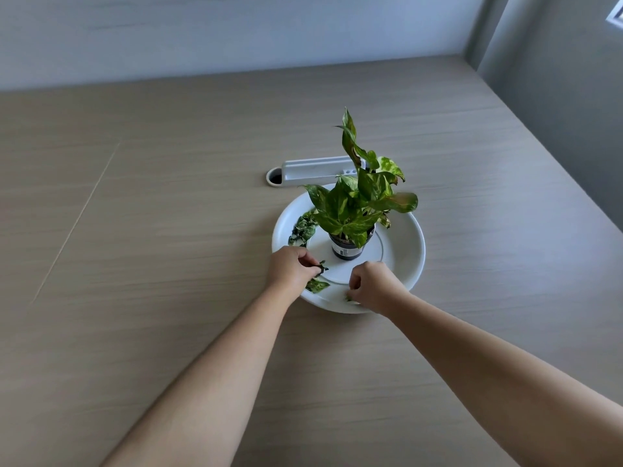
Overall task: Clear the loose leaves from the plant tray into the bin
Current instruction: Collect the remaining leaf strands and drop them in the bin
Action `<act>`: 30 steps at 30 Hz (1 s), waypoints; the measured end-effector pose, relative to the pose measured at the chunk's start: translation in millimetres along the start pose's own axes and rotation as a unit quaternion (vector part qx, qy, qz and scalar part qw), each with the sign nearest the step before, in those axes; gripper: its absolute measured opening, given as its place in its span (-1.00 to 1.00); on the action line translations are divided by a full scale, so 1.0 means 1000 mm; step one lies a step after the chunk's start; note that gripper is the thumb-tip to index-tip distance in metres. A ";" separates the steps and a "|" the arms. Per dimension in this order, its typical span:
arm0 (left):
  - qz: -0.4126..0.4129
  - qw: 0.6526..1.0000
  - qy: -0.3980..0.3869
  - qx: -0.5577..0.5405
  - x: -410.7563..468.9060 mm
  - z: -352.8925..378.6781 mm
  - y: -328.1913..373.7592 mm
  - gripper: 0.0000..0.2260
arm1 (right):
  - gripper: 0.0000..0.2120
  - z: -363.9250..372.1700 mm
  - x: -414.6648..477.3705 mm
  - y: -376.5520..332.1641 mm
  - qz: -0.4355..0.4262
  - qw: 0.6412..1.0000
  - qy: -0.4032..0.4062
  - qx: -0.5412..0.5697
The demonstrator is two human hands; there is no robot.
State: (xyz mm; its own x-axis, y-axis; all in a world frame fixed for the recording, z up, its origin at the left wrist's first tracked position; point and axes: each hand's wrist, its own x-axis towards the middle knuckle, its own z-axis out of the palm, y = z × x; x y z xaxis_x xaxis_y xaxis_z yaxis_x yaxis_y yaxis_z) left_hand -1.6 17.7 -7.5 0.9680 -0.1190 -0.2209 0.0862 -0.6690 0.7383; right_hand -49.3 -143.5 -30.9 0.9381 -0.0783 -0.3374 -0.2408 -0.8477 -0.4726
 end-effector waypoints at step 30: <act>0.093 0.992 -0.089 0.011 -0.079 0.098 0.114 -0.80 | -0.87 -0.100 -0.121 0.149 0.169 0.899 0.196 0.355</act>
State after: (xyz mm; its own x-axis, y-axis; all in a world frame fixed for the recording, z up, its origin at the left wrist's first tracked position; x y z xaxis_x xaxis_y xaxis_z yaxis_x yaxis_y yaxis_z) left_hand -91.3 -120.7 31.7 0.9096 -0.3681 -0.1926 -0.0971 -0.6391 0.7629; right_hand -174.1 -313.0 21.0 0.7643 -0.5644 -0.3119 -0.4954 -0.2043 -0.8443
